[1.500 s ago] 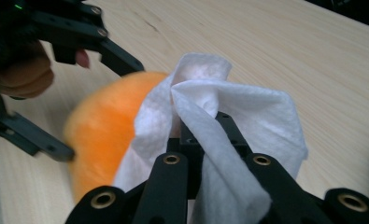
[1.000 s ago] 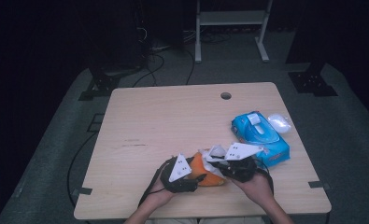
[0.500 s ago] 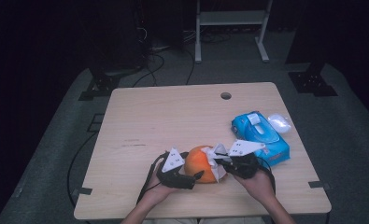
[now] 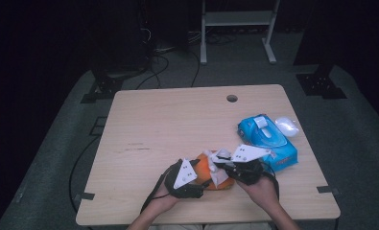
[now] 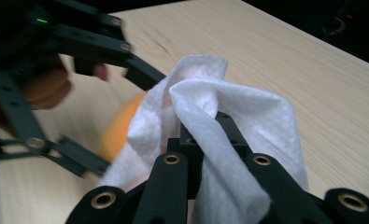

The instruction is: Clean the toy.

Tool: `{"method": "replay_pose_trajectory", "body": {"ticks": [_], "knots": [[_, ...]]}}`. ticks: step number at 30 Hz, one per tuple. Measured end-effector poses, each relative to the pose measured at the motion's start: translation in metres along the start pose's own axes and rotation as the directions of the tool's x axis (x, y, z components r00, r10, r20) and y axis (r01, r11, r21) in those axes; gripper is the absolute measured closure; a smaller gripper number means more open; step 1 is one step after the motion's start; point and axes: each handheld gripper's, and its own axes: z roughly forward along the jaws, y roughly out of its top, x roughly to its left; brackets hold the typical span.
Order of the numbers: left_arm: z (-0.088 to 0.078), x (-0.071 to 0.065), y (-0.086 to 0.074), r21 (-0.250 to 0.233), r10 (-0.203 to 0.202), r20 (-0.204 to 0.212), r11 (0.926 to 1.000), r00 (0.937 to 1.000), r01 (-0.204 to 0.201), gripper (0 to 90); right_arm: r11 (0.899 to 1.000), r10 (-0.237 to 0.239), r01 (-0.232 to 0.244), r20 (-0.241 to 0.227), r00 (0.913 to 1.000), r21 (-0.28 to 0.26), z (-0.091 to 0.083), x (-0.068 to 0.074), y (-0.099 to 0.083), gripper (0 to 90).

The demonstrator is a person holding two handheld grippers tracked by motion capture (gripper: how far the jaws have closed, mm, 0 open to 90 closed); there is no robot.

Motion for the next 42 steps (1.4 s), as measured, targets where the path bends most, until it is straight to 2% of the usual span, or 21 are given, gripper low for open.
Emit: {"method": "replay_pose_trajectory", "body": {"ticks": [2, 5, 7, 8, 11, 13, 15, 19, 21, 23, 24, 25, 27, 30, 34, 35, 37, 39, 40, 41, 42], "knots": [[0.001, -0.001, 0.0, -0.005, 0.004, 0.0, 1.0, 1.0, -0.004, 28.0, 1.0, 0.019, -0.019, 0.005, 0.9998, -0.004, -0.003, -0.004, -0.003, 82.8], [0.002, -0.001, 0.001, -0.005, 0.01, 0.001, 0.9999, 1.0, -0.01, 28.2, 1.0, -0.01, 0.01, -0.014, 0.9998, -0.006, -0.001, 0.006, 0.0, 82.8], [0.001, 0.002, -0.001, -0.008, -0.014, 0.003, 0.9999, 0.9999, 0.014, 26.4, 0.999, -0.042, 0.042, -0.006, 0.9991, 0.004, 0.002, 0.011, 0.002, 82.8], [0.001, 0.003, -0.001, -0.012, -0.029, 0.0, 0.9995, 0.9996, 0.029, 23.3, 0.999, -0.044, 0.044, -0.003, 0.999, 0.005, 0.002, 0.01, 0.003, 82.8], [0.002, 0.007, -0.003, -0.015, -0.074, 0.0, 0.9971, 0.9972, 0.074, 13.1, 1.0, -0.006, 0.006, 0.012, 0.9999, 0.0, 0.0, 0.001, 0.001, 82.8], [0.004, 0.008, -0.005, 0.001, -0.089, 0.008, 0.996, 0.996, 0.089, 11.0, 1.0, 0.014, -0.014, 0.016, 0.9998, -0.004, -0.001, -0.003, -0.002, 82.9], [0.005, 0.009, -0.008, 0.018, -0.105, 0.023, 0.9944, 0.9942, 0.104, 13.1, 1.0, 0.007, -0.007, 0.02, 0.9998, -0.003, -0.001, -0.002, -0.002, 82.8], [0.004, 0.005, -0.005, 0.013, -0.069, 0.0, 0.9976, 0.9976, 0.069, 25.5, 1.0, -0.022, 0.023, 0.016, 0.9996, -0.002, 0.002, 0.007, 0.002, 82.7], [0.004, 0.002, -0.003, 0.006, -0.047, -0.007, 0.9989, 0.9989, 0.047, 27.3, 0.999, -0.03, 0.029, -0.033, 0.999, -0.024, 0.003, 0.015, 0.005, 82.7], [0.004, -0.004, 0.0, 0.01, -0.005, -0.013, 0.9999, 0.9999, 0.005, 27.9, 0.998, -0.054, 0.051, -0.08, 0.9954, -0.032, 0.008, 0.026, 0.008, 82.6], [0.004, -0.005, 0.0, 0.019, 0.009, -0.019, 0.9998, 0.9998, -0.008, 28.2, 0.997, -0.074, 0.073, -0.085, 0.9936, -0.02, 0.01, 0.032, 0.009, 82.6], [0.004, -0.005, -0.001, 0.017, 0.002, -0.019, 0.9999, 0.9998, -0.002, 28.6, 0.995, -0.098, 0.097, -0.076, 0.9923, -0.012, 0.012, 0.035, 0.01, 82.7], [0.004, -0.001, -0.002, 0.019, -0.016, -0.011, 0.9997, 0.9998, 0.016, 29.5, 0.997, -0.081, 0.08, -0.065, 0.9946, -0.014, 0.011, 0.031, 0.01, 82.8], [0.004, 0.001, -0.005, 0.025, -0.031, -0.004, 0.9992, 0.9995, 0.031, 29.9, 0.999, -0.035, 0.035, -0.015, 0.9993, -0.018, 0.003, 0.011, 0.005, 82.9], [0.004, 0.005, -0.007, 0.032, -0.039, 0.03, 0.9988, 0.9988, 0.038, 29.0, 0.997, 0.073, -0.073, 0.012, 0.9972, -0.022, -0.004, -0.014, -0.01, 82.8], [0.003, 0.006, -0.006, 0.032, -0.041, 0.036, 0.9987, 0.9985, 0.04, 26.8, 0.997, 0.079, -0.079, 0.007, 0.9969, -0.023, -0.004, -0.016, -0.011, 82.7], [0.001, 0.007, -0.004, 0.008, -0.061, 0.043, 0.9981, 0.9972, 0.061, 19.8, 0.998, 0.056, -0.056, 0.007, 0.9984, -0.016, -0.002, -0.01, -0.01, 82.6], [-0.003, 0.007, -0.001, -0.033, -0.059, 0.05, 0.9976, 0.997, 0.061, 17.7, 1.0, 0.026, -0.026, -0.023, 0.9994, -0.011, 0.002, -0.003, -0.009, 82.6], [-0.005, 0.006, 0.002, -0.045, -0.046, 0.046, 0.9979, 0.9979, 0.048, 17.9, 1.0, 0.015, -0.015, -0.034, 0.9993, -0.011, 0.004, -0.001, -0.008, 82.5], [-0.005, 0.005, 0.003, -0.022, -0.03, 0.037, 0.9993, 0.9989, 0.031, 21.9, 1.0, 0.0, -0.001, -0.051, 0.9987, -0.012, 0.007, 0.004, -0.007, 82.5], [-0.003, 0.005, 0.001, -0.012, -0.032, 0.03, 0.9994, 0.999, 0.032, 23.3, 1.0, -0.005, 0.005, -0.051, 0.9987, -0.007, 0.009, 0.006, -0.006, 82.5]]}}
